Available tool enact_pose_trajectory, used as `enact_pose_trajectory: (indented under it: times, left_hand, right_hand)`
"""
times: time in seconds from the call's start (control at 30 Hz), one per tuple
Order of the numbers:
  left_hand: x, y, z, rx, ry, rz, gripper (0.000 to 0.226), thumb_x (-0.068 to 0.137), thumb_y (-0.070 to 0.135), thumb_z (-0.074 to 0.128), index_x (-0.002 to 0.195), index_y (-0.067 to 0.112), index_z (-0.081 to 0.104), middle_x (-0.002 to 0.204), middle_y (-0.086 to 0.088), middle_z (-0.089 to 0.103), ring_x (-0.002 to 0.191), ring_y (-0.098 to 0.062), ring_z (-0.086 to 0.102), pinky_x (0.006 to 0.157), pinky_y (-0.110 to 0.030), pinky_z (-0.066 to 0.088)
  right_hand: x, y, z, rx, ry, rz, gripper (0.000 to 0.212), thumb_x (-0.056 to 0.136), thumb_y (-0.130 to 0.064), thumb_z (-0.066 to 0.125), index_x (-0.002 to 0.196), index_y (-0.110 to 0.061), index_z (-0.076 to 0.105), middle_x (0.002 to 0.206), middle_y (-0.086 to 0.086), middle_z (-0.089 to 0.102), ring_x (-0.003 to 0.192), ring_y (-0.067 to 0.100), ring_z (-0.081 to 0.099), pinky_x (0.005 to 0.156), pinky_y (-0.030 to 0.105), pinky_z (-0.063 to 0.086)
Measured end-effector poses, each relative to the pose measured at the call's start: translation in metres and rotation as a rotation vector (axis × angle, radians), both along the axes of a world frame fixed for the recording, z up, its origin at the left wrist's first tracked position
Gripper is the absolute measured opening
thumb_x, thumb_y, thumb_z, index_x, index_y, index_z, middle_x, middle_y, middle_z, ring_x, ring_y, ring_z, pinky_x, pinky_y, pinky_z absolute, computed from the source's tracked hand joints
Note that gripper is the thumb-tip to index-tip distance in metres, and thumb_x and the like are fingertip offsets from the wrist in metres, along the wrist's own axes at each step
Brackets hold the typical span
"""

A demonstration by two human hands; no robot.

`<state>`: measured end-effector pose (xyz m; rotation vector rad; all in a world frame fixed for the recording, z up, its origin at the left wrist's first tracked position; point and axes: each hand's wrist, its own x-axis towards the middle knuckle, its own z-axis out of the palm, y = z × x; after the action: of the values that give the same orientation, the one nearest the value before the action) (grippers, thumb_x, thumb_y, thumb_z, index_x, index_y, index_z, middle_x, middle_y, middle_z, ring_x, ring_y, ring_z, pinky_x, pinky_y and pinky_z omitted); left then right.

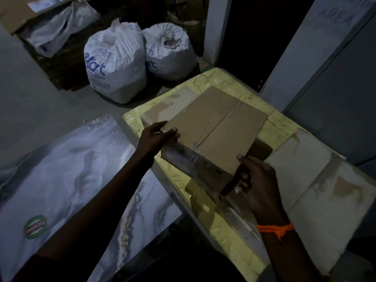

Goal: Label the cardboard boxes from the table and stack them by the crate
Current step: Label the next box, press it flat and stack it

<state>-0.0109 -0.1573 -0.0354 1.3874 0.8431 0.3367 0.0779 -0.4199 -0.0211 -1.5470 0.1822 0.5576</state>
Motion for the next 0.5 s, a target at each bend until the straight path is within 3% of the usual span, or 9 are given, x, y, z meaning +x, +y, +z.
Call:
enact_pose_trajectory:
  times: [0.1,0.17,0.23,0.37,0.43,0.5]
  left_hand:
    - [-0.006,0.003,0.014,0.023,-0.037,0.016,0.044,0.085,0.012,0.081,0.127,0.014,0.069,0.098,0.002,0.074,0.078,-0.001,0.073,0.065,-0.015,0.054]
    - [-0.015,0.005,0.024,-0.001,-0.075,0.045,0.047,0.084,0.009,0.081,0.129,0.014,0.069,0.092,0.004,0.077,0.082,-0.006,0.074,0.069,-0.02,0.054]
    - [-0.028,0.007,0.031,-0.017,-0.098,0.073,0.046,0.083,0.011,0.082,0.127,0.017,0.07,0.085,0.008,0.078,0.083,-0.007,0.074,0.075,-0.026,0.054]
    - [-0.061,0.01,0.03,-0.098,-0.135,0.222,0.038,0.083,0.013,0.082,0.119,0.02,0.07,0.111,0.002,0.074,0.092,-0.012,0.072,0.083,-0.038,0.054]
    - [-0.078,0.012,0.027,-0.135,-0.144,0.308,0.039,0.083,0.014,0.081,0.119,0.017,0.067,0.114,0.003,0.072,0.095,-0.014,0.069,0.084,-0.043,0.053]
    - [-0.096,0.016,0.024,-0.158,-0.14,0.385,0.042,0.084,0.013,0.08,0.122,0.012,0.062,0.114,-0.001,0.071,0.094,-0.017,0.067,0.083,-0.043,0.049]
  right_hand:
    - [0.006,0.004,-0.001,-0.023,-0.05,0.021,0.019,0.09,-0.018,0.076,0.109,-0.02,0.077,0.086,0.003,0.073,0.083,0.027,0.064,0.067,0.035,0.051]
    - [0.001,0.01,0.0,-0.014,-0.106,0.032,0.039,0.089,-0.013,0.077,0.127,-0.014,0.071,0.107,0.008,0.077,0.1,0.03,0.071,0.079,0.042,0.061]
    - [-0.006,0.019,0.006,-0.003,-0.202,0.012,0.051,0.089,-0.007,0.078,0.138,-0.007,0.064,0.117,0.011,0.075,0.105,0.024,0.072,0.09,0.043,0.062]
    - [-0.009,0.043,0.023,-0.007,-0.48,0.087,0.052,0.087,-0.016,0.082,0.136,-0.013,0.066,0.116,-0.003,0.073,0.104,0.003,0.071,0.086,0.024,0.06]
    - [-0.007,0.06,0.024,0.004,-0.54,0.158,0.057,0.085,-0.027,0.086,0.137,-0.018,0.066,0.13,-0.001,0.068,0.116,0.01,0.068,0.094,0.031,0.059]
    - [-0.008,0.082,0.022,0.063,-0.486,0.247,0.061,0.086,-0.025,0.085,0.142,-0.016,0.063,0.135,0.001,0.068,0.122,0.014,0.066,0.101,0.037,0.057]
